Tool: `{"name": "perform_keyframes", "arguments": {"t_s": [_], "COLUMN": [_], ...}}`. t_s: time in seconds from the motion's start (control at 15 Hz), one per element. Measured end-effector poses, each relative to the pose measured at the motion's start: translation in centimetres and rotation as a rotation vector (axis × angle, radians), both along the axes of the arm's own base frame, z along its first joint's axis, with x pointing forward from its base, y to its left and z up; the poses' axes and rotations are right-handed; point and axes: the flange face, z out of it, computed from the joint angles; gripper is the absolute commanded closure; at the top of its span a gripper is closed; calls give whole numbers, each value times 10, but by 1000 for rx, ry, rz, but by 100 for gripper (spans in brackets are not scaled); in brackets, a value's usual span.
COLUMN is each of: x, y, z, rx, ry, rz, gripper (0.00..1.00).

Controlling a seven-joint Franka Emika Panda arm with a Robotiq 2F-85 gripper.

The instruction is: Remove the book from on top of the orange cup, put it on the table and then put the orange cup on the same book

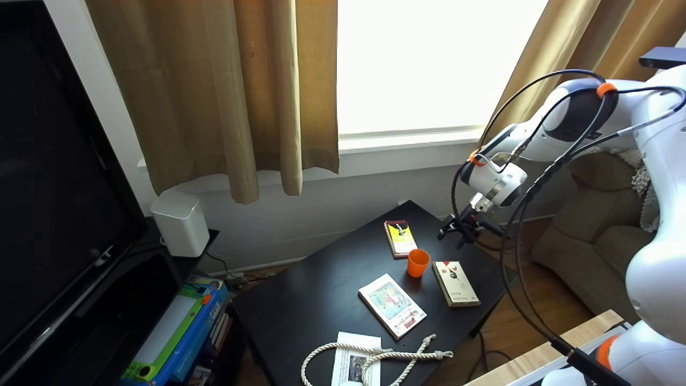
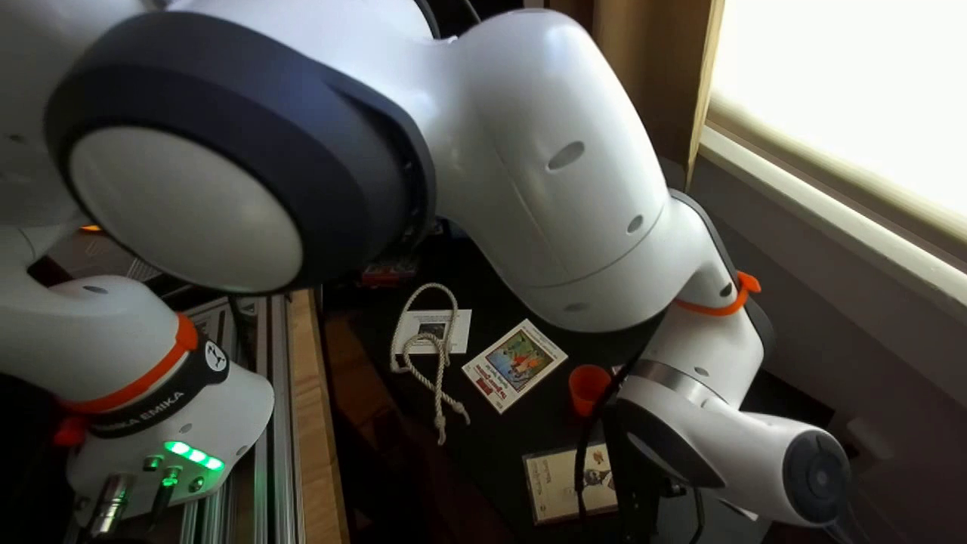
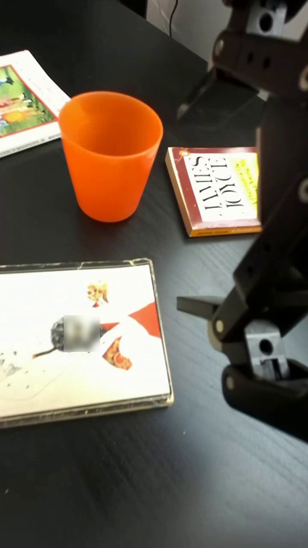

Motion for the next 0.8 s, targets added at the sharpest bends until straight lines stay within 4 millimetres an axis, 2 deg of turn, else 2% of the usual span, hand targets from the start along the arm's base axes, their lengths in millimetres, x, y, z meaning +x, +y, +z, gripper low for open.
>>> {"name": "perform_keyframes", "arguments": {"t_s": [0.2,0.4,0.6,0.8], "x": [16,25,29,29], "y": [36,64,77,78], "z": [4,2,2,1], "rx": [-60,-107,-162,-206], "ry": [22,67,108,117], "rz": [30,85,153,211], "gripper": [0,0,0,0]}}
